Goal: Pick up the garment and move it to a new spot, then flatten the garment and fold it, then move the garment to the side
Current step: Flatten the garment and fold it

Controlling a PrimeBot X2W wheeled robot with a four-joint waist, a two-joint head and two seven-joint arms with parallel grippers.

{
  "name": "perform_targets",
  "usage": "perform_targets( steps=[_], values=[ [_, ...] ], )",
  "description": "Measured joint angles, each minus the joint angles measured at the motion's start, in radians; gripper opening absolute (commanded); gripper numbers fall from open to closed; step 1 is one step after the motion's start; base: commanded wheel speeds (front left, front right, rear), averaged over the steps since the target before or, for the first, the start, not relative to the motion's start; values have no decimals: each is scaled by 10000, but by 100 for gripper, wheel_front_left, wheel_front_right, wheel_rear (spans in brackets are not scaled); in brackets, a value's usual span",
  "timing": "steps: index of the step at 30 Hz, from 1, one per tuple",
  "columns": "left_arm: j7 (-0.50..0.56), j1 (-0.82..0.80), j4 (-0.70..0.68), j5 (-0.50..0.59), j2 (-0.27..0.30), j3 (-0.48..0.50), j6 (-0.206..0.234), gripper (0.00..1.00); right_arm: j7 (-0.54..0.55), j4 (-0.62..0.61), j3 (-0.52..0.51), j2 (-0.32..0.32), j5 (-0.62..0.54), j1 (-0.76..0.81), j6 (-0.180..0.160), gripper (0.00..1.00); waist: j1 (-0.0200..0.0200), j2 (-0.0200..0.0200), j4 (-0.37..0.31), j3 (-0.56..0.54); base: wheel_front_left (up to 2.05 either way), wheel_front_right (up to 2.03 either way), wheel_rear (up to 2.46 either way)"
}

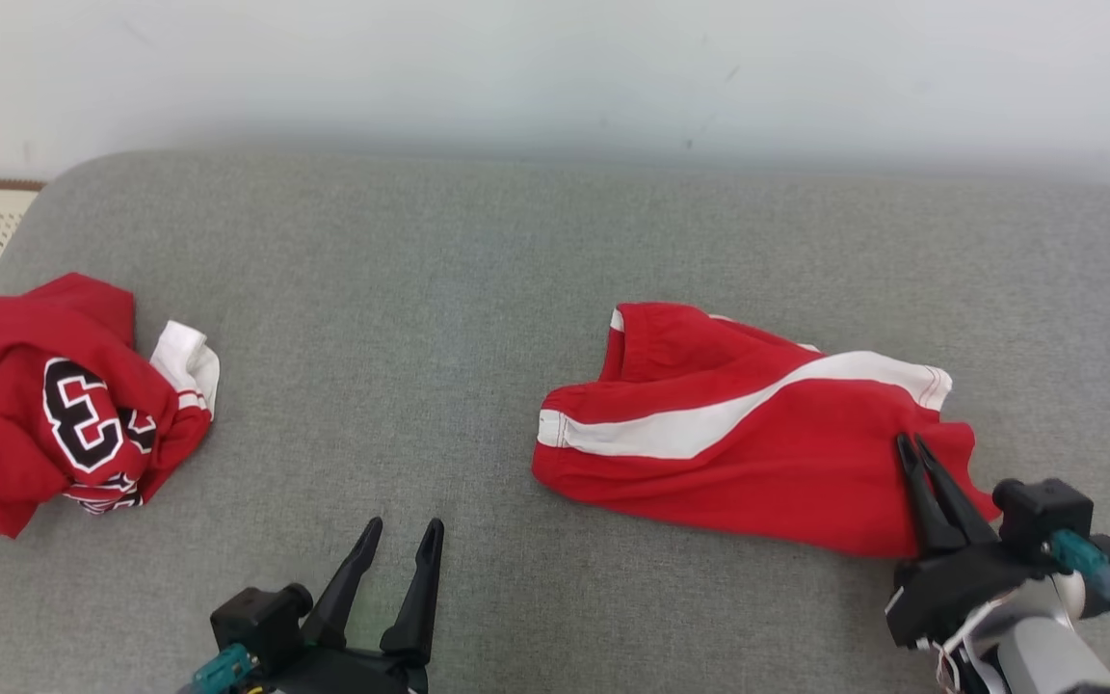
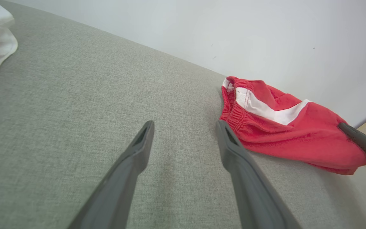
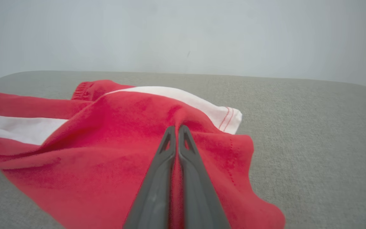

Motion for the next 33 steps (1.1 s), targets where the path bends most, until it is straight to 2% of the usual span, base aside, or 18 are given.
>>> perform_targets(
  steps=[6, 7, 9, 10, 11, 12, 15, 21, 26, 29, 33],
  values=[
    [0, 196, 15, -21, 2, 27, 15, 100, -2, -1438, 35, -203, -437, 1201, 0, 0, -1, -1, -189, -324, 0, 0, 0],
    [0, 205, 23, -21, -2, 29, 17, 100, -2, -1482, 58, -222, -466, 1420, 0, 3, 0, 0, -231, -361, 0, 0, 0],
    [0, 257, 36, -36, 0, 31, 17, 100, 0, -1335, 176, -272, -489, 1859, 0, 22, 0, 0, -317, -428, 0, 0, 0],
    [0, 296, 40, -40, 2, 31, 17, 100, 0, -1170, 276, -299, -495, 2020, 0, 41, -1, 0, -361, -455, 0, 0, 0],
    [0, 330, 52, -50, 0, 12, 17, 100, -2, -928, 364, -309, -493, 2139, 0, 91, -1, 0, -402, -476, 0, 0, 0],
    [0, 342, 63, -50, 2, 4, 17, 100, 2, -667, 481, -309, -445, 2206, 0, 100, -1, 0, -442, -495, 0, 0, 0],
    [0, 342, 59, -50, 0, -4, 17, 100, 0, -552, 462, -199, -77, 2292, 0, 100, -1, 0, -545, -526, 0, 0, 0],
    [0, 341, 42, -17, 2, -2, 15, 100, -2, -1310, -351, -69, 508, 2132, 0, 100, -1, 0, -678, -467, 0, 0, 0],
    [0, 312, 8, -4, 0, -79, 4, 100, 0, -1223, -750, -35, 794, 1919, 0, 100, -1, 0, -634, -400, 0, 0, 0],
    [0, 292, -27, 134, 0, -123, 10, 100, -2, -1149, -941, 59, 644, 1663, 0, 100, 2, 1, -566, -451, 0, 0, 0],
    [0, 313, -146, 600, 2, -13, 284, 100, -2, -1152, -1070, 253, -86, 1669, 0, 100, 1, 0, -510, -664, 0, 0, 0]
  ],
)
